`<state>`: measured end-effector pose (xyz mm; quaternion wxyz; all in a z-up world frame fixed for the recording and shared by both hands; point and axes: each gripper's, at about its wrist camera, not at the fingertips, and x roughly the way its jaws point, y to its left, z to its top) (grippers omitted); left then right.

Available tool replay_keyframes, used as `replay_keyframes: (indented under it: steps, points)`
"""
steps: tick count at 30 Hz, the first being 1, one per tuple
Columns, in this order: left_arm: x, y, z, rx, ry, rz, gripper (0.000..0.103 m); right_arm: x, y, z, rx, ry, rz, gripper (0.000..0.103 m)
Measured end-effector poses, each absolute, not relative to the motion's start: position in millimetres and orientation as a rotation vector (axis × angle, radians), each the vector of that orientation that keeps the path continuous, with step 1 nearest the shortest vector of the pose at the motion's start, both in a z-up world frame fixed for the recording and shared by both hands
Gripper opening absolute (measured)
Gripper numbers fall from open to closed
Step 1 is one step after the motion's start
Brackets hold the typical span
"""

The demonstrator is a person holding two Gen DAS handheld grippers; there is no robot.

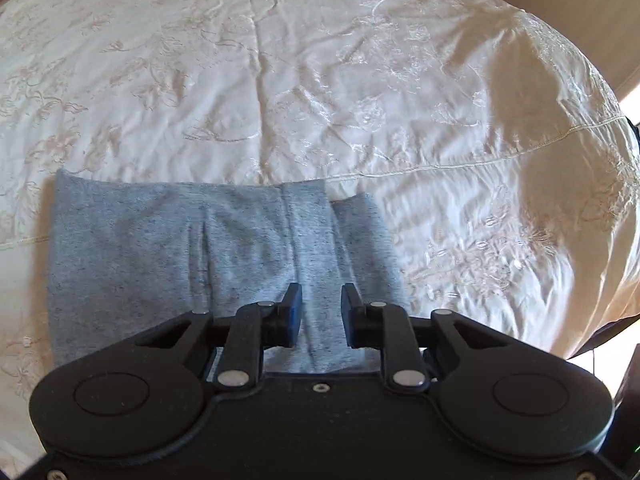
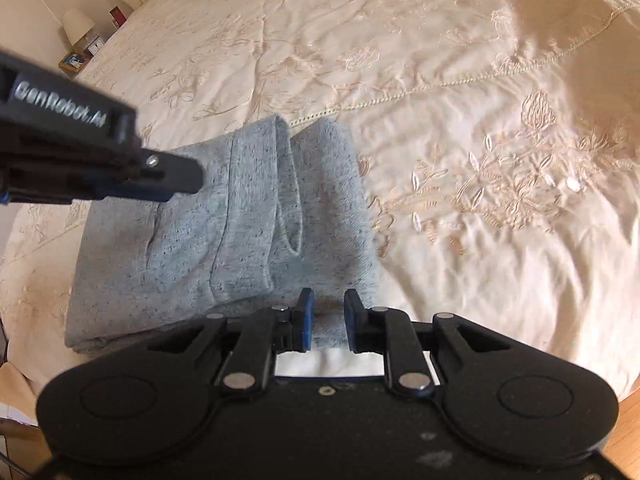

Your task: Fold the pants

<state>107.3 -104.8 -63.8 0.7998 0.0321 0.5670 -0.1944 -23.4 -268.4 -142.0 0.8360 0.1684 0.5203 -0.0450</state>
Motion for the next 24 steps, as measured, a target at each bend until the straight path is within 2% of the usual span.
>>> replay_keyframes:
  steps: [4, 7, 15, 24]
  points:
    - [118, -55, -63, 0.047, 1.21, -0.269, 0.032, -8, -277, -129, 0.388, 0.985, -0.026, 0.035]
    - [128, -16, -78, 0.044, 1.242, -0.135, 0.032, 20, -278, -135, 0.442, 0.988, 0.02, 0.042]
    - [133, 43, -155, -0.034, 1.474, -0.019, 0.032, 84, -276, -189, 0.498, 1.199, 0.039, 0.043]
    - [132, 29, -166, 0.043, 1.472, -0.028, 0.031, 88, -240, -187, 0.387, 1.224, 0.14, 0.046]
